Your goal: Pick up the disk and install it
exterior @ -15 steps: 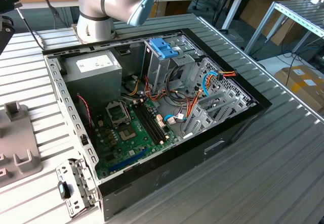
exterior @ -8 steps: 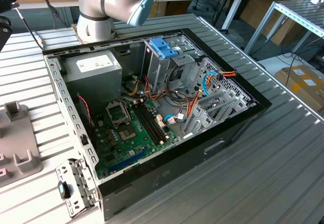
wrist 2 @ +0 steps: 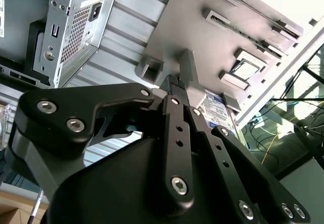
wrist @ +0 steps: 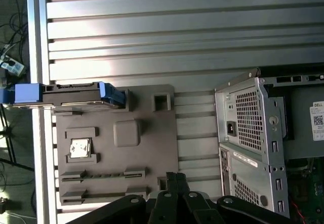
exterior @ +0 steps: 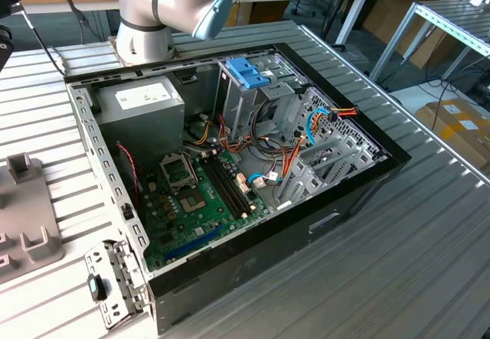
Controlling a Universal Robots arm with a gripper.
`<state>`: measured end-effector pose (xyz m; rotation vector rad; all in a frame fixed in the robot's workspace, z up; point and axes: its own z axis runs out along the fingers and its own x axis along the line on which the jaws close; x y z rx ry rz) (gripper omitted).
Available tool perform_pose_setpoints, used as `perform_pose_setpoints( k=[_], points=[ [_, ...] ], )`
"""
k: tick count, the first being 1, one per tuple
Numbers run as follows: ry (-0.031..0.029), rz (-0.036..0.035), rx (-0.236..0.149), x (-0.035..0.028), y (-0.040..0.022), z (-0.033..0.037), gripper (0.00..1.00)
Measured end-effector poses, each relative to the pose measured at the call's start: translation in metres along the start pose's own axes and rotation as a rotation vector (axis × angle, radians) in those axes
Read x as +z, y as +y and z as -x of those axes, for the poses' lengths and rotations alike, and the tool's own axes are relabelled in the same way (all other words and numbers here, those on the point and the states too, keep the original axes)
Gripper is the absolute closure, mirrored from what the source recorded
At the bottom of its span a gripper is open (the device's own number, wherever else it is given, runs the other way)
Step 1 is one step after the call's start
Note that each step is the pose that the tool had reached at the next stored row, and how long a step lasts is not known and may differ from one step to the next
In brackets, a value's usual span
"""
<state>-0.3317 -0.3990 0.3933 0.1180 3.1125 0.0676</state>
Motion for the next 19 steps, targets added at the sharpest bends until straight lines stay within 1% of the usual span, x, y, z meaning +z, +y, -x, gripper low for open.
perform_pose_setpoints(
  k=[19],
  points=[
    [0.0001, 0.0000, 0.000, -0.0003, -0.0006, -0.0084, 0.89]
  ],
)
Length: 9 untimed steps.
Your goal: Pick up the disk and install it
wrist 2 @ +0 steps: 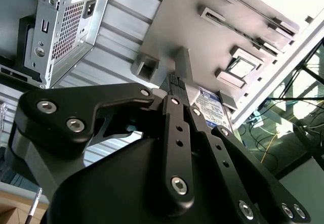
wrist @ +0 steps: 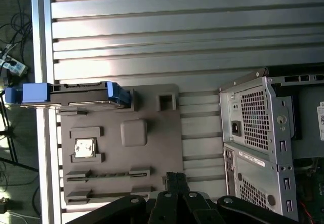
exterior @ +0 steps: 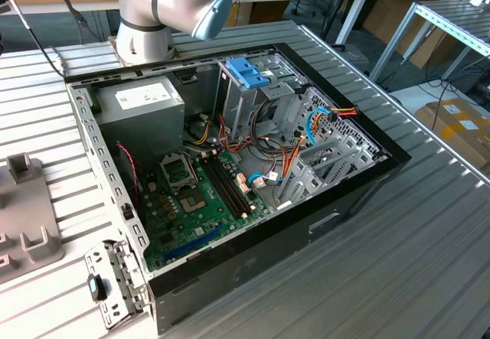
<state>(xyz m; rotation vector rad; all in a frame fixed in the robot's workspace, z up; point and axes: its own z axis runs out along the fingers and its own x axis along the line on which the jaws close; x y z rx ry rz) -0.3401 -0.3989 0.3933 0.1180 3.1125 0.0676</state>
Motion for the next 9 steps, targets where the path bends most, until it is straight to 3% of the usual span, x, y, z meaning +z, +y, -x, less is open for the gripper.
perform_pose_setpoints(
  k=[9],
  points=[
    [0.0000, 0.0000, 0.000, -0.0001, -0.0003, -0.0039, 0.89]
  ],
)
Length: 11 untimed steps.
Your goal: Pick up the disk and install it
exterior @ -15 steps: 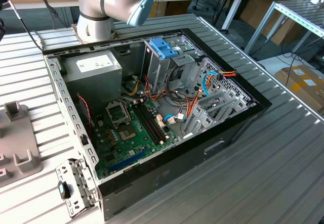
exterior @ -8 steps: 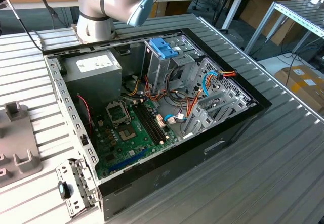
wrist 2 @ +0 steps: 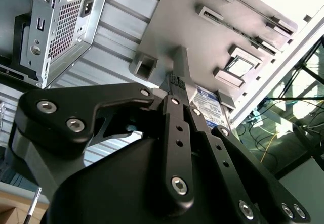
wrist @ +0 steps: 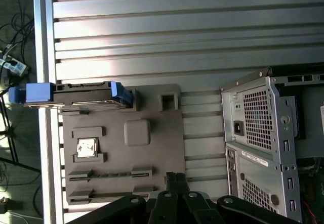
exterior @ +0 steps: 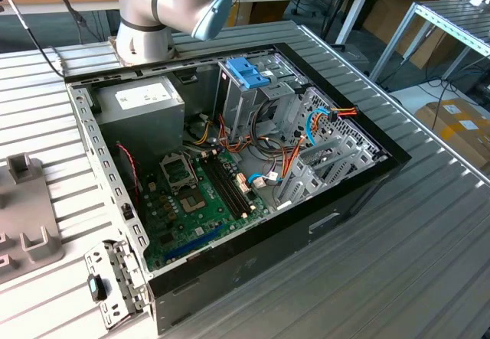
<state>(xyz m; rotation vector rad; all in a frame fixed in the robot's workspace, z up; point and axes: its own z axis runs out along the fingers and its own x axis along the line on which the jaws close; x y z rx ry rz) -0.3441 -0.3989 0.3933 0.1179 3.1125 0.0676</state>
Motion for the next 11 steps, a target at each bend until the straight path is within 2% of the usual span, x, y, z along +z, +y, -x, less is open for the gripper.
perform_pose_setpoints(
  k=[11],
  points=[
    [0.0000, 0.0000, 0.000, -0.0001, -0.0003, -0.0043, 0.89]
  ],
)
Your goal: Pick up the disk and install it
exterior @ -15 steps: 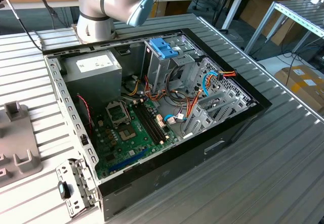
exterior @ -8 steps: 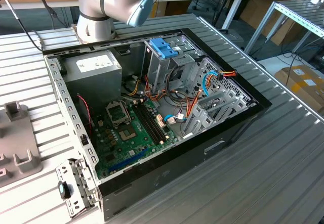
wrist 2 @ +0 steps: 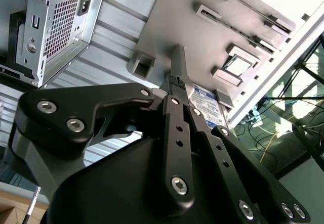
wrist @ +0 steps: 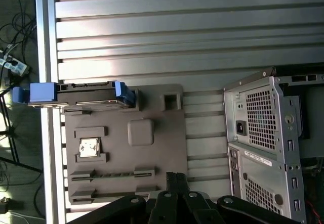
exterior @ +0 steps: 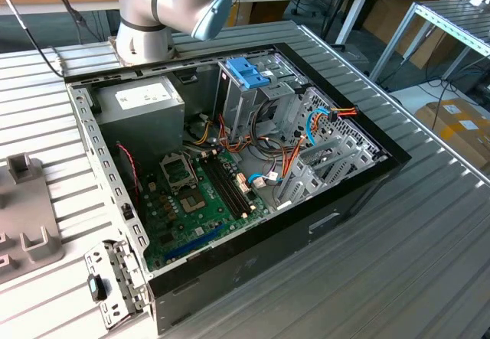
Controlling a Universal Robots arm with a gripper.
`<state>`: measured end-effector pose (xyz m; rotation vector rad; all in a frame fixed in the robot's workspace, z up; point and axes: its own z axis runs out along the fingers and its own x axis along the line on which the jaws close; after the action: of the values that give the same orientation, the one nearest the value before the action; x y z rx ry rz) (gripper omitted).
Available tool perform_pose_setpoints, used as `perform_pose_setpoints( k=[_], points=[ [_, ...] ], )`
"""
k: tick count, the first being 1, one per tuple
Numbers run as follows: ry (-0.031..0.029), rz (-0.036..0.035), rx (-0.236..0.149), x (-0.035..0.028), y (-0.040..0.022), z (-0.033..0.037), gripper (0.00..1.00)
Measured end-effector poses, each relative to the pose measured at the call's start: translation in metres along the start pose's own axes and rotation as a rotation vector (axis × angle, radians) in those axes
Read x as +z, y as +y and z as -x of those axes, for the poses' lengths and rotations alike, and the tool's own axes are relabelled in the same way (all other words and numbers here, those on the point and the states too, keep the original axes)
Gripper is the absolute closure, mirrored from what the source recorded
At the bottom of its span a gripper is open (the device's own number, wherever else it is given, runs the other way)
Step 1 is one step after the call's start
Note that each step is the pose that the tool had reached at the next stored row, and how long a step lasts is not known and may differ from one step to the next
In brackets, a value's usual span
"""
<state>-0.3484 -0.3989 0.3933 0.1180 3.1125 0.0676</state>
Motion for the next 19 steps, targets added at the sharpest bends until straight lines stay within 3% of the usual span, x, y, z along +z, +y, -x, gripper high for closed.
perform_pose_setpoints(
  k=[19],
  points=[
    [0.0000, 0.0001, 0.000, -0.0003, -0.0009, -0.0114, 0.89]
  ],
)
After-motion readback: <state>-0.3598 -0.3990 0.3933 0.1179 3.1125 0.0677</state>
